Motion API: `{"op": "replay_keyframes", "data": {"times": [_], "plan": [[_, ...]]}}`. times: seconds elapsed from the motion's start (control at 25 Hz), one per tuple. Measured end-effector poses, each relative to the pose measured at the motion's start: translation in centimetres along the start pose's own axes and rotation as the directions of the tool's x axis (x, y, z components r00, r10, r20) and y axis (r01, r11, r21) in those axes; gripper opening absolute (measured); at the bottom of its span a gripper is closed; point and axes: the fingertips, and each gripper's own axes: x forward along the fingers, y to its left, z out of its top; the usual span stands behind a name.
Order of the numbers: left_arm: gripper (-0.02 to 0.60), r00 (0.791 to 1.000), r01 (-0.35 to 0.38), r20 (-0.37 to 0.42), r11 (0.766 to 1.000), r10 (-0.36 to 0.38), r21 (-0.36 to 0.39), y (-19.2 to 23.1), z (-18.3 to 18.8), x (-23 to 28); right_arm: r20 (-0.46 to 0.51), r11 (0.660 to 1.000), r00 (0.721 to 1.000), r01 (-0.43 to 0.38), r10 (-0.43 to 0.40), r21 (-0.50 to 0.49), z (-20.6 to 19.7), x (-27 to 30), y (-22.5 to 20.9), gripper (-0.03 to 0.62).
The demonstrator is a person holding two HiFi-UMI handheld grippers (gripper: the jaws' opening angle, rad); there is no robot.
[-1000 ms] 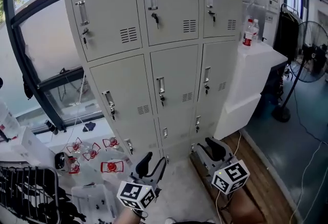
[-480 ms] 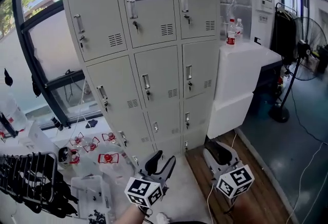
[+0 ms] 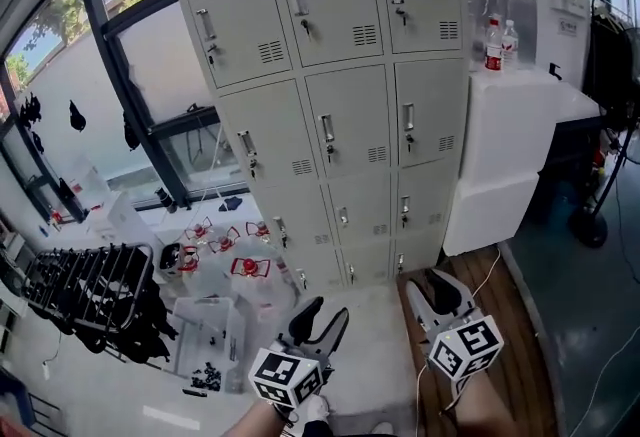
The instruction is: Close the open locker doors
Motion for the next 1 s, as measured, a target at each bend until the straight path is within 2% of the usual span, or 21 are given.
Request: {"op": "replay_keyframes", "data": {"times": [0.16,0.32,0.52,0.64,0.72,0.76,1.0], "plan": [[0.198,0.997,-0.075,0.013,0.997,0.075,-0.007,1.5,0.1,-2.3,-0.011,0.999,0.999,-0.046,0.046,0.003,-0.6,0.6,1.8,0.132],[0.198,0.995,-0.096,0.022,0.995,0.096,-0.011,2.5,0.2,-4.1,-0.011,0.998,0.998,-0.060,0.059,-0.007,-0.6,1.0,3.6,0.132],[0.198,0.996,-0.084,0.039,0.996,0.084,-0.003,4.0,1.0,-6.7,-0.001,0.998,0.998,-0.061,0.061,-0.018,-0.5,1.8,7.0,0.128],[0.198,0.996,-0.076,0.051,0.997,0.076,0.004,5.6,1.5,-8.5,0.009,0.999,0.999,-0.046,0.047,-0.024,-0.5,2.3,9.3,0.086],[0.198,0.996,-0.067,0.057,0.998,0.066,0.004,6.6,1.7,-9.7,0.013,0.999,1.000,-0.026,0.027,-0.029,-0.5,2.4,10.7,0.013],[0.198,0.996,-0.060,0.061,0.998,0.060,0.002,7.0,1.7,-10.3,0.014,0.999,1.000,-0.016,0.017,-0.034,-0.5,2.4,11.4,0.002],[0.195,0.996,-0.007,0.084,1.000,0.008,-0.017,9.1,1.8,-12.9,0.004,0.995,0.999,0.047,-0.047,-0.083,-0.8,2.1,14.9,0.002]]}}
